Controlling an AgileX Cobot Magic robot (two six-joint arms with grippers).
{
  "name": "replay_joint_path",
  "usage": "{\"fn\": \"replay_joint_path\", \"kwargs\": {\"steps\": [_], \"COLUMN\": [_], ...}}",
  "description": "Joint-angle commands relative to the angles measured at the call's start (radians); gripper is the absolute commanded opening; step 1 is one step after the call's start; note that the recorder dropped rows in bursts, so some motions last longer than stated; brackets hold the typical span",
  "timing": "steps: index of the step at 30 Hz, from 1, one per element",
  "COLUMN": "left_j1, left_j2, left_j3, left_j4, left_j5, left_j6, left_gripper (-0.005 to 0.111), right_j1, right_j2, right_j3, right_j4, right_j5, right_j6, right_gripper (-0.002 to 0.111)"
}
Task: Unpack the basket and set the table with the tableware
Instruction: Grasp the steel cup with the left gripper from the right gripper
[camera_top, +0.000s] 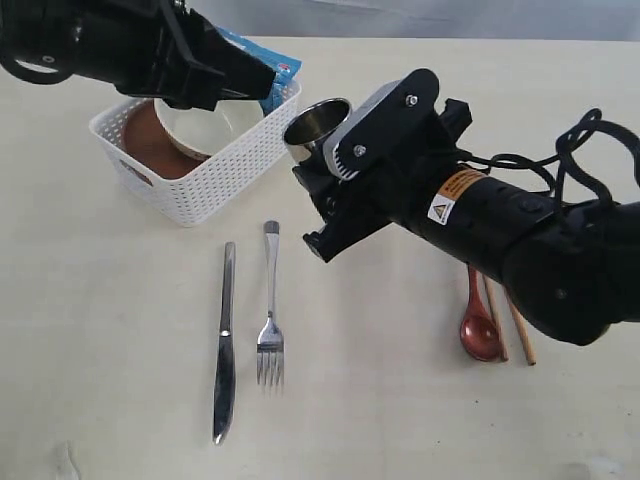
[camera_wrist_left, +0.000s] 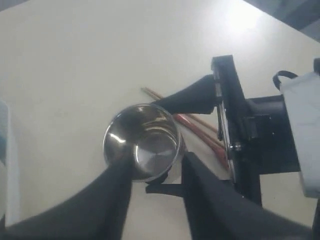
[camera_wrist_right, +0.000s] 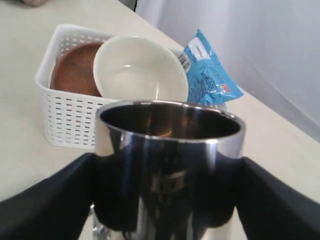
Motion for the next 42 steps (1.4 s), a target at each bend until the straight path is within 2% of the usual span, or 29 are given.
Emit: {"fn": "replay_joint_path", "kwargs": {"steps": [1,4,8,14,22,25,28,33,34,35,38,39,42], "left_j1": [-0.007,-0.007,-0.007,-0.007,-0.007,-0.035,-0.086,-0.095,-0.095,-0.095,-0.095,-0.095,-0.095], "left_j2": [0.034,0.081,0.143,0.174,0.22,0.239,0.247,0.293,0.299,0.298,0.298,0.298,0.298], "left_j3": [-0.006,-0.006,-0.006,-0.006,-0.006,-0.007,-0.007,-0.012,-0.016,-0.018,-0.022,-0.022,-0.031], "left_j4": [-0.019,-0.036,-0.135,-0.228,-0.228,-0.227,-0.221,-0.22,-0.22,-0.222,-0.223,-0.223,-0.223], "left_j5": [0.021,0.021,0.037,0.153,0.099,0.097,-0.017,-0.079,-0.079,-0.081,-0.083,-0.077,-0.061], "left_j6": [0.018,0.021,0.092,0.218,0.238,0.265,0.27,0.27,0.27,0.27,0.27,0.289,0.307], "left_gripper": [0.046,0.046,0.046,0.046,0.046,0.046,0.046,0.046,0.044,0.038,0.006,0.0,0.0], "right_j1": [0.003,0.003,0.003,0.003,0.003,0.003,0.003,0.003,0.003,0.003,0.003,0.003,0.003], "right_j2": [-0.001,-0.001,-0.001,-0.001,-0.001,-0.001,-0.001,-0.001,-0.001,-0.001,-0.001,-0.001,-0.001], "right_j3": [0.002,0.002,0.002,0.002,0.002,0.002,0.002,0.002,0.002,0.002,0.002,0.002,0.002], "right_j4": [-0.039,-0.074,-0.085,-0.085,-0.085,-0.085,-0.085,-0.108,-0.108,-0.108,-0.108,-0.108,-0.097], "right_j5": [-0.022,-0.022,-0.022,-0.005,0.009,0.009,0.009,0.012,0.012,0.014,0.014,0.014,0.014], "right_j6": [-0.016,-0.016,-0.019,-0.017,-0.015,-0.015,-0.015,-0.005,-0.005,-0.005,-0.005,-0.005,0.006], "right_gripper": [-0.001,-0.001,-0.001,-0.001,-0.001,-0.001,-0.001,-0.001,-0.001,-0.001,-0.001,-0.001,0.0]}}
